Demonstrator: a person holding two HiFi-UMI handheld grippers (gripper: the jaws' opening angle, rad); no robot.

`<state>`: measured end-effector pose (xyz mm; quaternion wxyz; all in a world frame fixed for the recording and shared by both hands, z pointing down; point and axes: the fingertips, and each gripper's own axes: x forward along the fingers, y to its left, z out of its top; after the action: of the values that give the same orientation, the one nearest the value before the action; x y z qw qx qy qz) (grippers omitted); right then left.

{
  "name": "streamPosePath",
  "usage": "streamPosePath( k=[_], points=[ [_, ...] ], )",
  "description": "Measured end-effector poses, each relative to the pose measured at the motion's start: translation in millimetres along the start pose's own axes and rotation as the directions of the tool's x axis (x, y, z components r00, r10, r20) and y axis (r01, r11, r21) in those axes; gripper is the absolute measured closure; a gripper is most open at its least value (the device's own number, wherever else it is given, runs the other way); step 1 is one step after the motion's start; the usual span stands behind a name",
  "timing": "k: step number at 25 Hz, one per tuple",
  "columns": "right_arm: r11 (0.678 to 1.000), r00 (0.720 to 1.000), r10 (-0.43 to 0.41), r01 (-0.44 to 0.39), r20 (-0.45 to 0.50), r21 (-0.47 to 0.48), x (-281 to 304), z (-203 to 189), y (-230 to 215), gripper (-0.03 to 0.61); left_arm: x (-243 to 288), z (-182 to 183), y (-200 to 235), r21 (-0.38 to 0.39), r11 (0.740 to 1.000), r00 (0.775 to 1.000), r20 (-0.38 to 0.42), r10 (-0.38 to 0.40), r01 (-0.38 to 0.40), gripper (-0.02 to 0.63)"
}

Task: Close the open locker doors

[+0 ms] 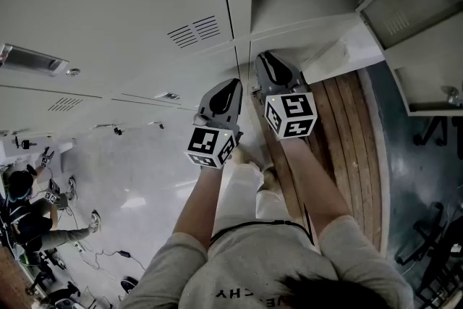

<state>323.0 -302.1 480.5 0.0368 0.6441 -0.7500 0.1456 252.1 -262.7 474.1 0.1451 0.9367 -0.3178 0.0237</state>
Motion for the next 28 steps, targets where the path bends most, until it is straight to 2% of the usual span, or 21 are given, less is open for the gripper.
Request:
streamPosePath(
  k=[12, 24, 28],
  points=[
    [1.0, 1.0, 0.01, -0.01, 0.015, -0.014, -35.4, 8.7, -11.7, 0.514, 4.3, 3.2, -32.6, 0.013, 0.999, 0.999, -0.002, -0.032, 0.032, 0.615],
    [0.999, 0.999, 0.012, -0.011, 0.05, -0.036, -99.4, 27.7, -23.8, 0.514, 0.1, 16.1, -88.7, 0.035, 0.996, 0.996, 0.022, -0.087, 0.086, 0.615],
    [0.998, 0.998, 0.02, -0.017, 0.059, -0.053, -122.8, 34.2, -20.9, 0.535, -9.1, 20.7, -105.2, 0.039, 0.995, 0.995, 0.028, -0.094, 0.093, 0.615]
  ],
)
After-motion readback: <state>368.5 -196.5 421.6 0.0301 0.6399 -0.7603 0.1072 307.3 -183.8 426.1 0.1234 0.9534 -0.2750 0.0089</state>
